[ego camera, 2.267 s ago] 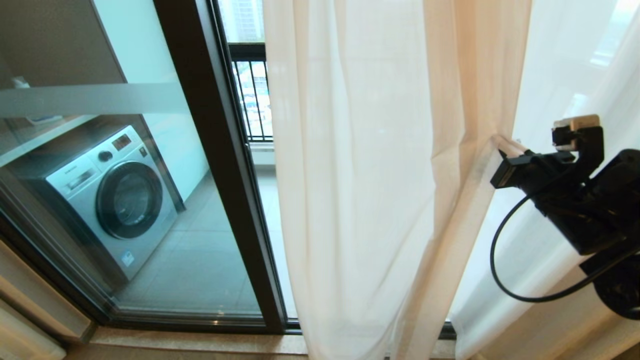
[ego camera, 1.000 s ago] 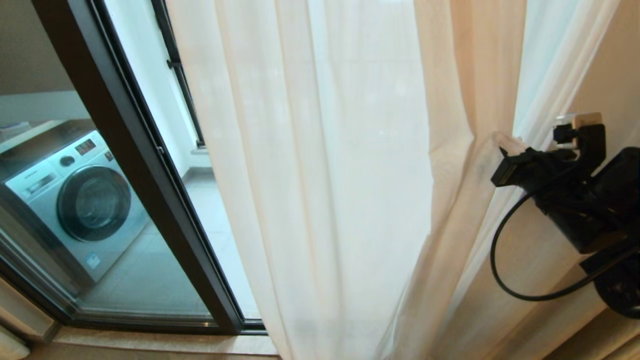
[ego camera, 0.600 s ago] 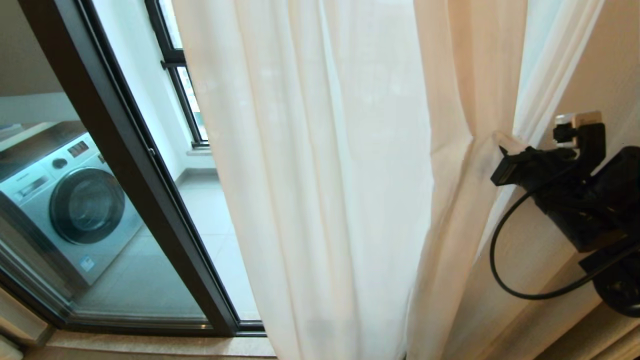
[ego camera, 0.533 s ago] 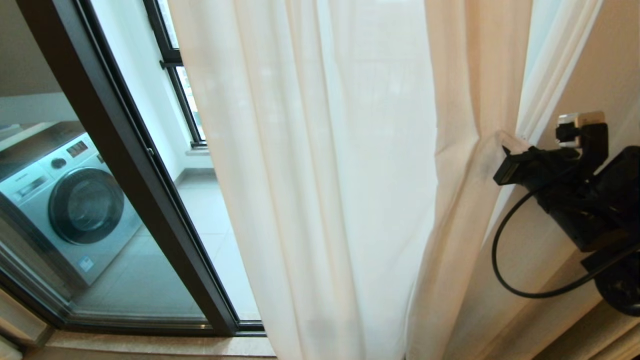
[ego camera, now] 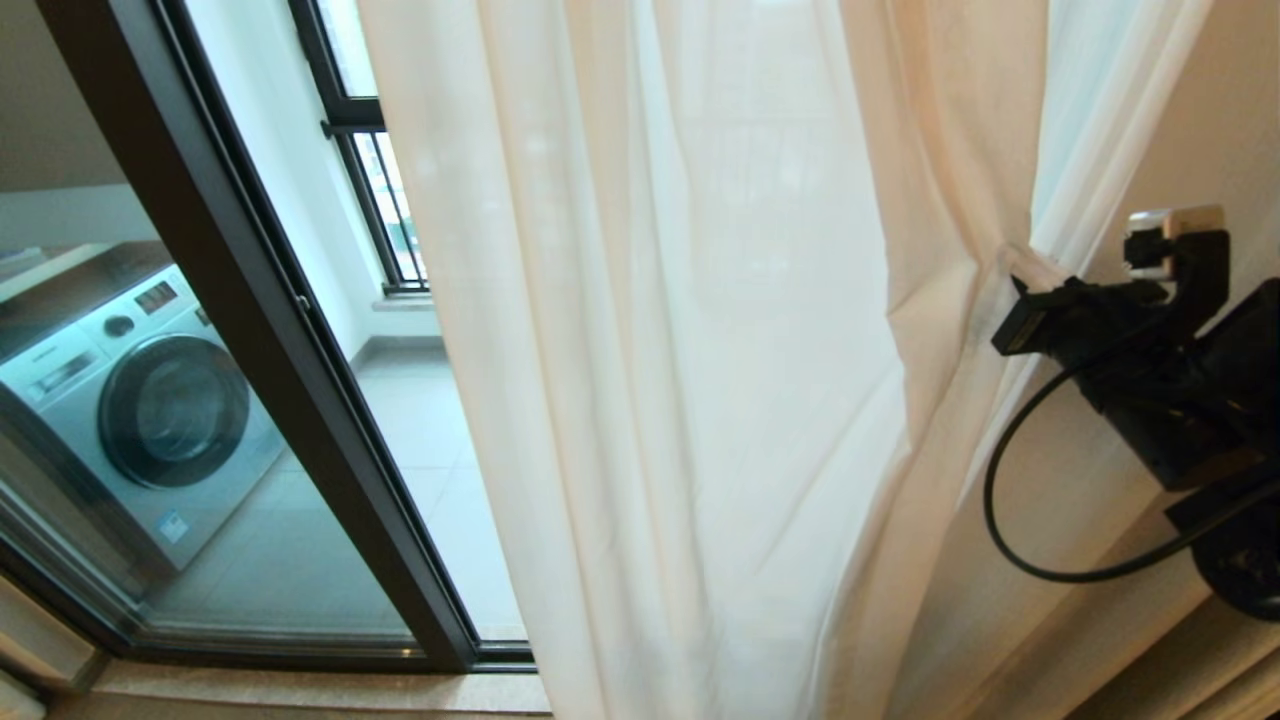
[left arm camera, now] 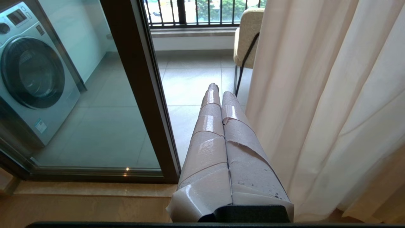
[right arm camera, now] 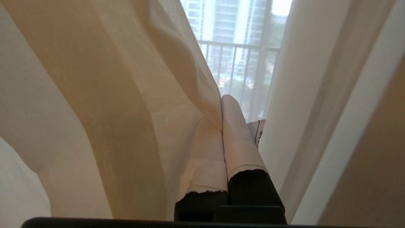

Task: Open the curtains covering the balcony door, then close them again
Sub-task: Pull the inner curtains open on both sides

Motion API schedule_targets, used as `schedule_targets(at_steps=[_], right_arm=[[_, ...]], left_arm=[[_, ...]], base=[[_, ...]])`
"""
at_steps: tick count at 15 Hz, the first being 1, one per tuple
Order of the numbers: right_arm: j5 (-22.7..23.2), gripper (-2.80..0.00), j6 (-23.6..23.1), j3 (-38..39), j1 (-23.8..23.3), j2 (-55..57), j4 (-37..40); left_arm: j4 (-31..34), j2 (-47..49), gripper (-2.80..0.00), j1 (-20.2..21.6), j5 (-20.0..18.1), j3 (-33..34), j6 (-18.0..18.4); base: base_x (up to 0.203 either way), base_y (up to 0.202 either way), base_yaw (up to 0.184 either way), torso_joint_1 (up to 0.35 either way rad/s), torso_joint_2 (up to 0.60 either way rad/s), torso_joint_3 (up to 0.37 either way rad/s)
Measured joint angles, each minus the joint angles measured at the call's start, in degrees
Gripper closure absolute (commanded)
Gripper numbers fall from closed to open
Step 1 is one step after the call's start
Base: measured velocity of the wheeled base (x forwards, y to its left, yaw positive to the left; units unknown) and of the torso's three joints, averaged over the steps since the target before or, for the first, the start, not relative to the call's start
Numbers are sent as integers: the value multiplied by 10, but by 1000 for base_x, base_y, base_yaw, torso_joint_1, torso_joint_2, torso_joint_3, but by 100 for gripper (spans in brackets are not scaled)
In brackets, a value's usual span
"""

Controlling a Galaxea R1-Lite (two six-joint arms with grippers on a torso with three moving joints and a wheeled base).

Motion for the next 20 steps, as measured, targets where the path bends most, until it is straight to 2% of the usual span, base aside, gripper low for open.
schedule_targets(at_steps=[4, 8, 11, 14, 20], right_arm=[[1, 0, 0, -35, -33, -8, -1], [3, 0, 0, -66, -84, -8, 6], [6, 0, 1, -102, -132, -7, 36], [38, 0, 13, -115, -189, -7, 44], [68, 0, 43, -152, -307, 0, 75]], left_arm=[[0, 0, 0, 0, 0, 0, 0], [0, 0, 0, 0, 0, 0, 0], [0, 0, 0, 0, 0, 0, 0], [0, 0, 0, 0, 0, 0, 0], [0, 0, 0, 0, 0, 0, 0]], base=[[0, 0, 0, 0, 0, 0], [0, 0, 0, 0, 0, 0], [0, 0, 0, 0, 0, 0], [0, 0, 0, 0, 0, 0], [0, 0, 0, 0, 0, 0]])
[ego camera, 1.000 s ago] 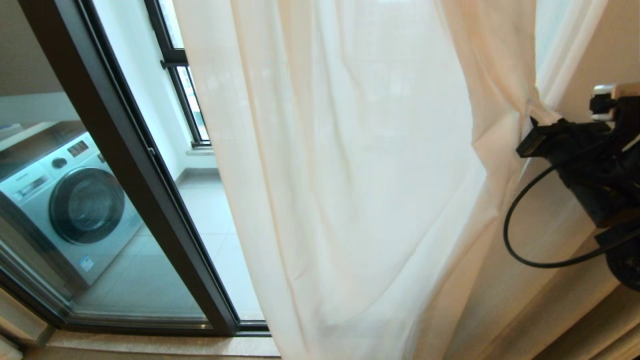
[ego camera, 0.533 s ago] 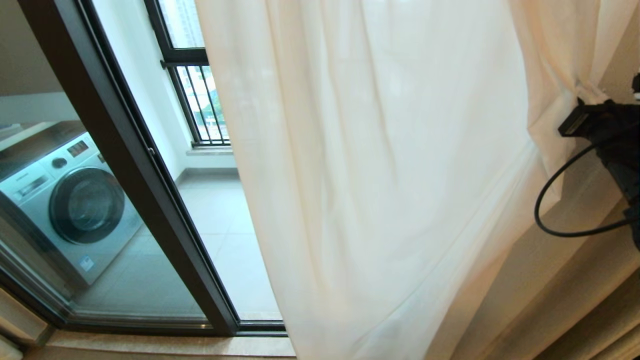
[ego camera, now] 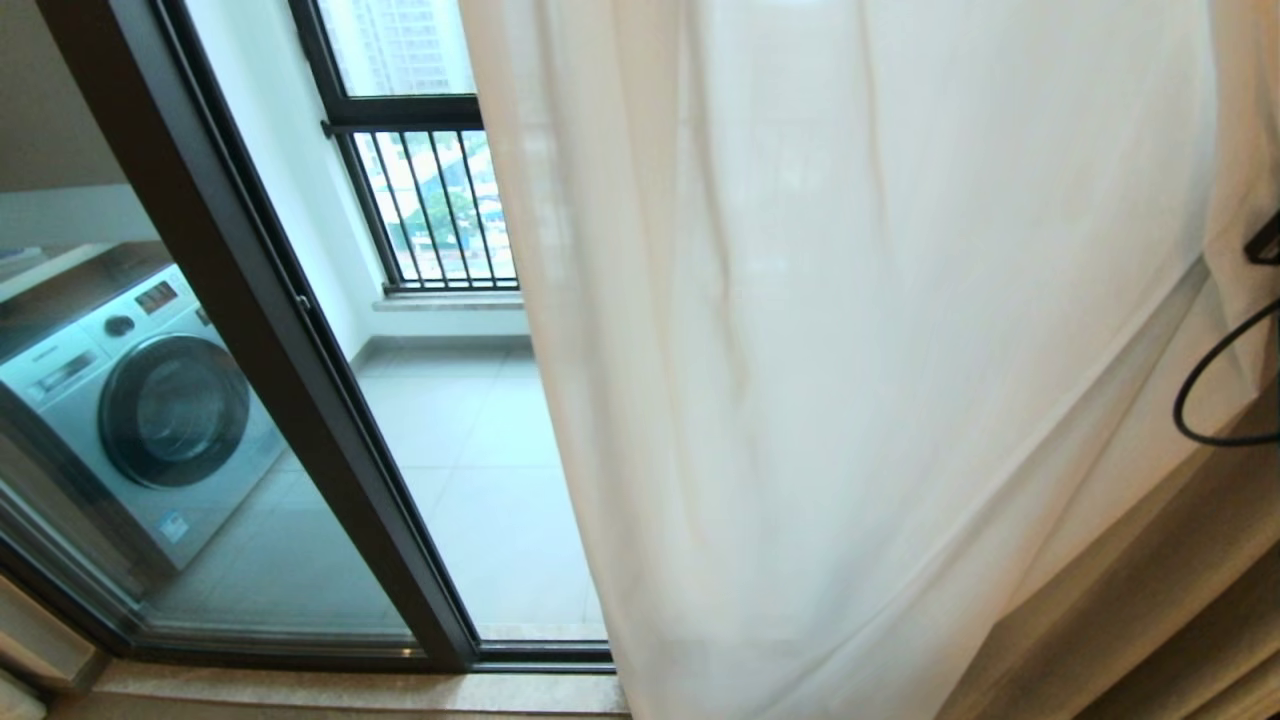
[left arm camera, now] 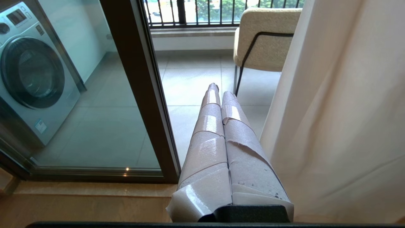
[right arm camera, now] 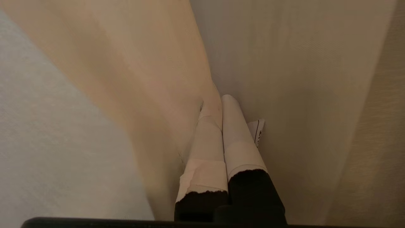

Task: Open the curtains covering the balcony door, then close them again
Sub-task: Pull the inner curtains open on both sides

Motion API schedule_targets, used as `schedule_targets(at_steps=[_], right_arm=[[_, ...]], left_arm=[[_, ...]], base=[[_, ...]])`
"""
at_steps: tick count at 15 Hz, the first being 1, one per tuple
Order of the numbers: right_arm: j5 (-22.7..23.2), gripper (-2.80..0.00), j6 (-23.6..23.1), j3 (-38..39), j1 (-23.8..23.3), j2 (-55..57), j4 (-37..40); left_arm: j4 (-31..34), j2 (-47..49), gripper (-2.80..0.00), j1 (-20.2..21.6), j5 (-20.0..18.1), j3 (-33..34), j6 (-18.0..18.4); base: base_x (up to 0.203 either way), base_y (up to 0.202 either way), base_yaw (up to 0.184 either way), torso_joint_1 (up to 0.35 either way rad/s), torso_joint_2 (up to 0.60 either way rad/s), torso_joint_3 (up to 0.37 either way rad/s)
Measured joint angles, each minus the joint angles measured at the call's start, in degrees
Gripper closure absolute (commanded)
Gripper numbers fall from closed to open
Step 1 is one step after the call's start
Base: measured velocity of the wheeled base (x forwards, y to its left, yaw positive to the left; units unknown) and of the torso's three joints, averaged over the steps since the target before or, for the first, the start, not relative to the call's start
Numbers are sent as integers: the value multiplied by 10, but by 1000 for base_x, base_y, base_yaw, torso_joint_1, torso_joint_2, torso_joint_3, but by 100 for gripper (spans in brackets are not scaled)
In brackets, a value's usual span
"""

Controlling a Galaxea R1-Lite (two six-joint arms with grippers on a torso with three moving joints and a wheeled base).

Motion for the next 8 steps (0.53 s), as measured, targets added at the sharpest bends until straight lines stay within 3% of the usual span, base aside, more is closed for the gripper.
schedule_targets(at_steps=[8], right_arm=[[31, 0, 27, -81, -140, 35, 25]], left_arm=[[0, 0, 0, 0, 0, 0, 0]], base=[[0, 0, 0, 0, 0, 0]])
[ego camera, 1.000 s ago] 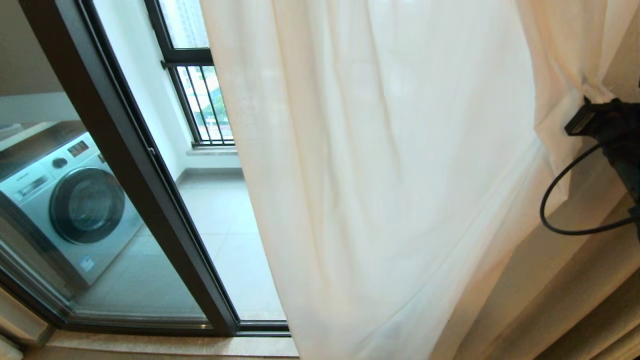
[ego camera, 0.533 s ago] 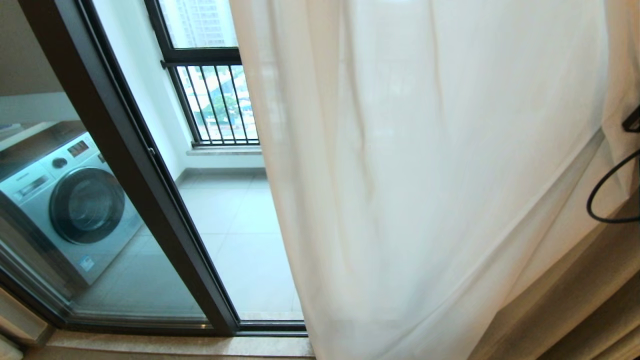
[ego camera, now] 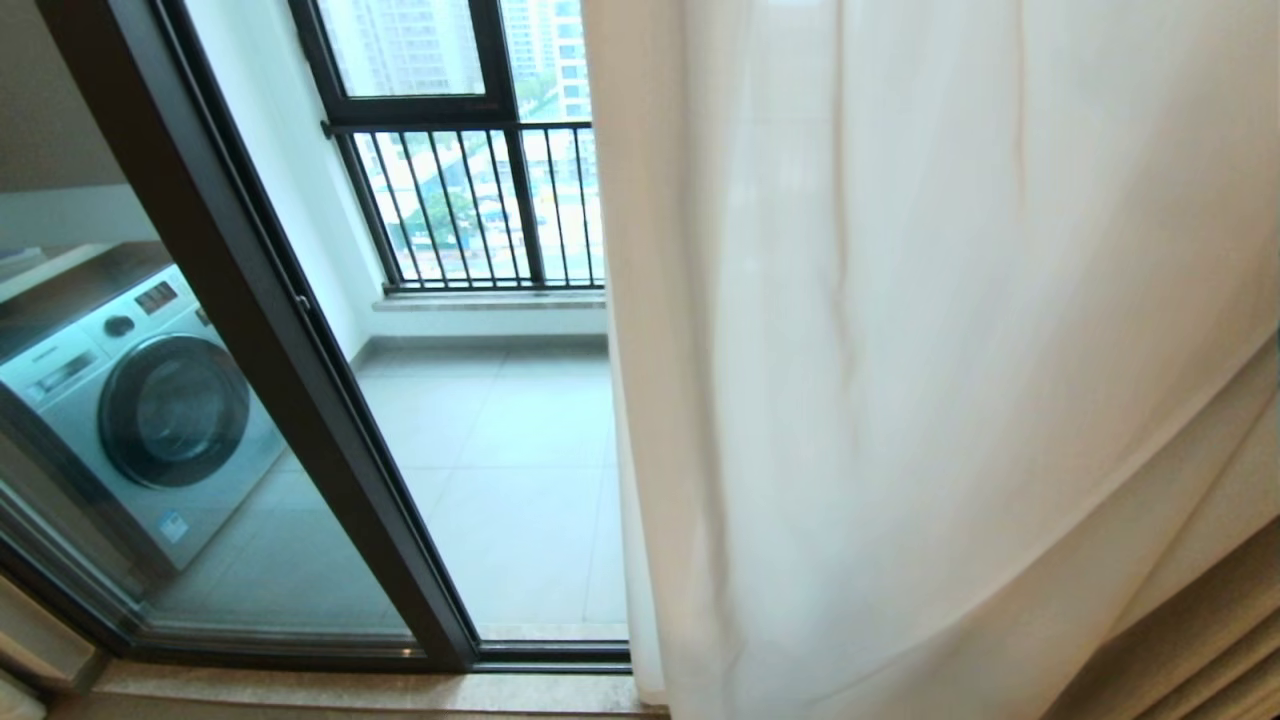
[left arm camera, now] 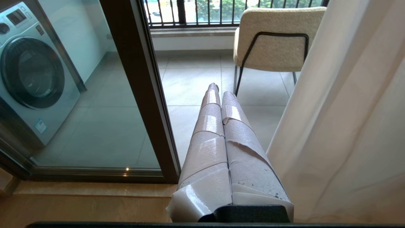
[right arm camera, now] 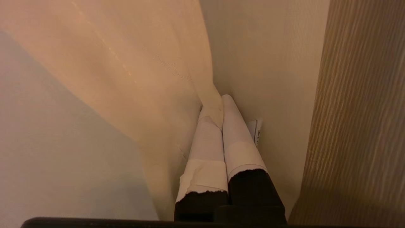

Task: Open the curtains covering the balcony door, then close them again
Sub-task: Pull the inner curtains open on both sides

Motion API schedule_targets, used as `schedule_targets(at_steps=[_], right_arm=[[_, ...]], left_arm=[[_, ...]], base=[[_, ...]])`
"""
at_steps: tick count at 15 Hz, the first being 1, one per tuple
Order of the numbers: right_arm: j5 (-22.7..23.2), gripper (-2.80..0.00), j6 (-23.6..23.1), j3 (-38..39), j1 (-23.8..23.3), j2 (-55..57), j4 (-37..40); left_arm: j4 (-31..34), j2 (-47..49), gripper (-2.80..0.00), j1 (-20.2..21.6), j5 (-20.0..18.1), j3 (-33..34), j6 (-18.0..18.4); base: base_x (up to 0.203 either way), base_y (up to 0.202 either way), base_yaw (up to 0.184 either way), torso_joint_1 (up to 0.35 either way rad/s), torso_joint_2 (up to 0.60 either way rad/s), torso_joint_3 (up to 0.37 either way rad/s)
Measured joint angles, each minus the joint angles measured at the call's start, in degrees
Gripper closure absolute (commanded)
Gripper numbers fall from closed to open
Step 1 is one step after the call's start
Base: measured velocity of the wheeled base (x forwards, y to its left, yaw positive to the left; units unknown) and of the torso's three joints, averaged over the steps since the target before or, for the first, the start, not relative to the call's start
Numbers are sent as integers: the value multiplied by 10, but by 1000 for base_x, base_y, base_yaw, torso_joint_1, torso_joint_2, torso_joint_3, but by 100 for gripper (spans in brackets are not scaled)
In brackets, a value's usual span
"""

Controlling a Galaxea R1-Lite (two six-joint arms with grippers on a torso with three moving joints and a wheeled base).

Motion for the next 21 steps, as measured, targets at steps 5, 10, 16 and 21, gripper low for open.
schedule_targets(at_steps=[5, 10, 16, 21], right_arm=[[23, 0, 7, -59, -71, 36, 26], [29, 0, 21, -123, -130, 75, 44], [77, 0, 35, -186, -209, 121, 46], [99, 0, 41, -213, -261, 148, 43]], left_arm=[[0, 0, 0, 0, 0, 0, 0], [0, 0, 0, 0, 0, 0, 0], [0, 0, 0, 0, 0, 0, 0], [0, 0, 0, 0, 0, 0, 0]], base=[[0, 0, 0, 0, 0, 0], [0, 0, 0, 0, 0, 0], [0, 0, 0, 0, 0, 0], [0, 0, 0, 0, 0, 0]])
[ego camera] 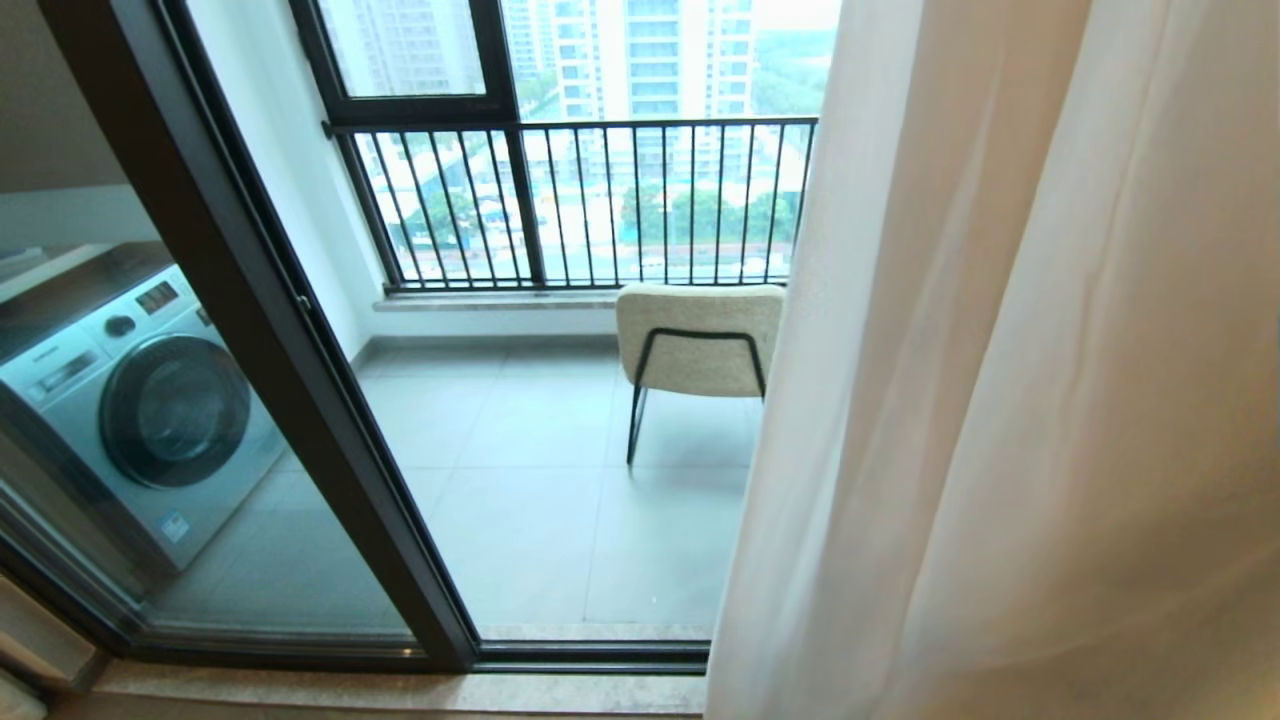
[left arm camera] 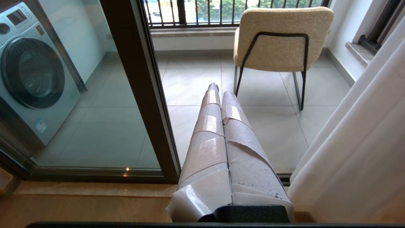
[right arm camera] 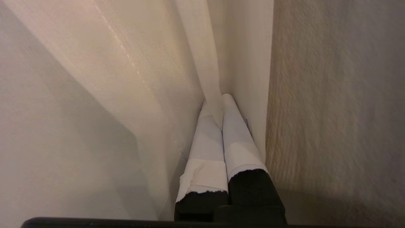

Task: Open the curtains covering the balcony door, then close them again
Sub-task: Pull the inner curtains open on both sides

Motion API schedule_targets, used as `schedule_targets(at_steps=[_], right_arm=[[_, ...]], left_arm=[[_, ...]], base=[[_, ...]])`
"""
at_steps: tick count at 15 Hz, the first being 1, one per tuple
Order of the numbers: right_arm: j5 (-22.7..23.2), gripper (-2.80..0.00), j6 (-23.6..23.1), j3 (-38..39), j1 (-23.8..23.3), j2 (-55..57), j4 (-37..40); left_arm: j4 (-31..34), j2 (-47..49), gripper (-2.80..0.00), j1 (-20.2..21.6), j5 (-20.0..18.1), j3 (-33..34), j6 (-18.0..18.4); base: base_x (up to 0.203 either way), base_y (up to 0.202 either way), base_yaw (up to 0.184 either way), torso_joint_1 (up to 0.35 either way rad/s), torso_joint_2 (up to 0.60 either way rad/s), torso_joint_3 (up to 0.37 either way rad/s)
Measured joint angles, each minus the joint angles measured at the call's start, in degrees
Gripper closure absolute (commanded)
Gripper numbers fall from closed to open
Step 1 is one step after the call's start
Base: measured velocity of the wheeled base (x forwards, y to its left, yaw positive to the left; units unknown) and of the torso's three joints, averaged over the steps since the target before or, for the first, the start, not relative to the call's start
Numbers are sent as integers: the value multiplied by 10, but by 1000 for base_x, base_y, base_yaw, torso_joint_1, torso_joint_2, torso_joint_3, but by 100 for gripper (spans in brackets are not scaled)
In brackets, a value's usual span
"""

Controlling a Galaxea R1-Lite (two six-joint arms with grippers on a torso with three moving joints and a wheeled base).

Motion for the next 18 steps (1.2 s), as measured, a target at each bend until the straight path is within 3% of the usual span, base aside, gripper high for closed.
schedule_targets(at_steps=[10, 18], right_arm=[[54, 0, 18, -77, -99, 58, -1], [57, 0, 17, -81, -143, 84, -11]], left_arm=[[0, 0, 0, 0, 0, 0, 0], [0, 0, 0, 0, 0, 0, 0]], base=[[0, 0, 0, 0, 0, 0], [0, 0, 0, 0, 0, 0]])
